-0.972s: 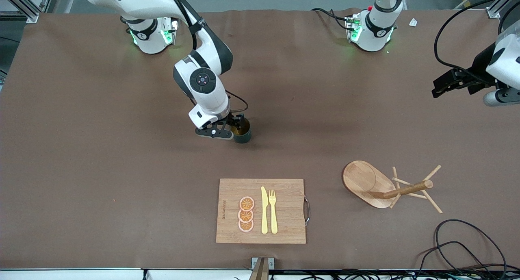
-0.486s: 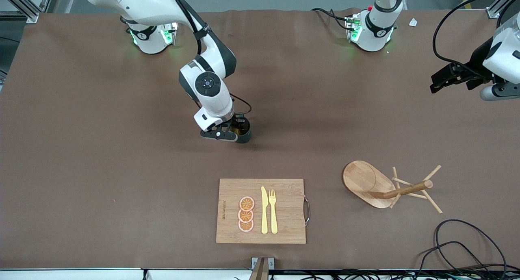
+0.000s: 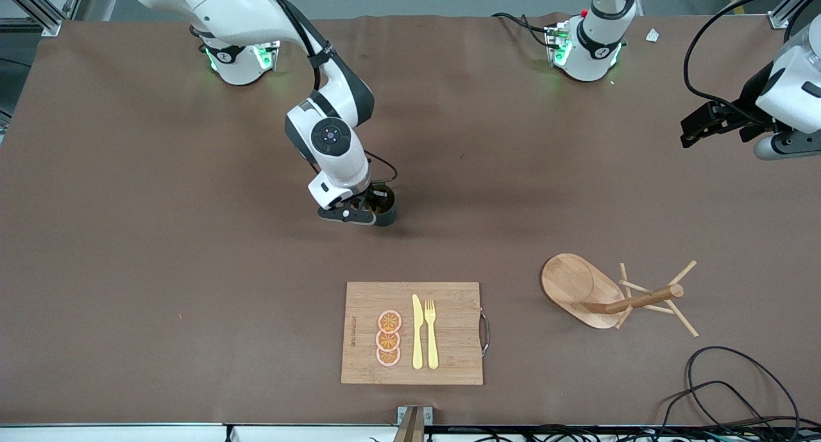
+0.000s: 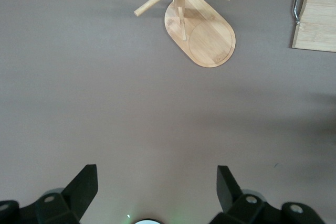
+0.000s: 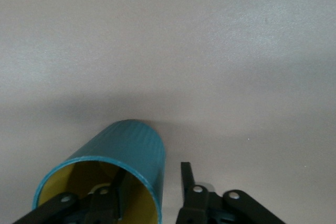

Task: Transfer cup from left to right arm and place
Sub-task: 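Lower the right gripper onto the mug rim and close it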

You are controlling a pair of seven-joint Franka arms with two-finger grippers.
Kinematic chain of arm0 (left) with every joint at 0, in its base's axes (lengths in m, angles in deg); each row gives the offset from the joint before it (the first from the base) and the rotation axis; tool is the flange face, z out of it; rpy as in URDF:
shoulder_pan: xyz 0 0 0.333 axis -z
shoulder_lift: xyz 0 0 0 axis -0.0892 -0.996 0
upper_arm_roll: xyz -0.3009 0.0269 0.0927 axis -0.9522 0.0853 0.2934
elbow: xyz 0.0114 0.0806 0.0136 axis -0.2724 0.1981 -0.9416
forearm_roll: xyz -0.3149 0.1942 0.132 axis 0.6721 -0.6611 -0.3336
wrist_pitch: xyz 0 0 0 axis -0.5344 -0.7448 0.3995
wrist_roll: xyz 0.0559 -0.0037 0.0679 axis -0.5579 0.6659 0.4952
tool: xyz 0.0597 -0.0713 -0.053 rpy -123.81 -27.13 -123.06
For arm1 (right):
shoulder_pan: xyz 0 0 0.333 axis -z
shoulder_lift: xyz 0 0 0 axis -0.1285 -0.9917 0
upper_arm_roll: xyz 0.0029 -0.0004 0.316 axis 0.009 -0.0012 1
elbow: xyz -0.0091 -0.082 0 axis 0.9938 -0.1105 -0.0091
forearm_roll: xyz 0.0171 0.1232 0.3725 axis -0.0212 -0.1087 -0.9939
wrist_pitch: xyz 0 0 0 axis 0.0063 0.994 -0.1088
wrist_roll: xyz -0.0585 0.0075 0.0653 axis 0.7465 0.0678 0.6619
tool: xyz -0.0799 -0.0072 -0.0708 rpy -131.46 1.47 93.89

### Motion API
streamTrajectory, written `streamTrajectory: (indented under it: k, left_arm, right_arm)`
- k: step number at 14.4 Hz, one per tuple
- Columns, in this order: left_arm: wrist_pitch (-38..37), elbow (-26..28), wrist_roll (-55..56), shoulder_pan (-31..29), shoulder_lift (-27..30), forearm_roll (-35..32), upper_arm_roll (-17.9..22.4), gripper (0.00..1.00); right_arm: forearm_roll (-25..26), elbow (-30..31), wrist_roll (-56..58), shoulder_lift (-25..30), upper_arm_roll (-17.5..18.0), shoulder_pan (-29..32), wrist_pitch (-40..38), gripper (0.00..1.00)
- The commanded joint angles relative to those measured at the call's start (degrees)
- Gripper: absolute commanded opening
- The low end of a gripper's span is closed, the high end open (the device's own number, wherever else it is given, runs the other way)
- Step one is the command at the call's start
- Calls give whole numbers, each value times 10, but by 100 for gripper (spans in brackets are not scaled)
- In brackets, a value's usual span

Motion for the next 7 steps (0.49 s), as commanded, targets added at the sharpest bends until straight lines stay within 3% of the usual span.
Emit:
streamTrajectory:
  k: [1,4,7]
  left_arm:
    - [-2,2,-10,-1,7,-11,-4,100]
    - [-2,2,-10,-1,7,-10,-4,100]
    - [-2,1,-9,-1,6,-6,-4,100]
  right_arm:
    - [12,-1,-12,-2,-5,-6,5,24]
    - [12,-1,-12,-2,-4,-5,5,3]
    - [12,-1,-12,-2,-4,-4,4,0]
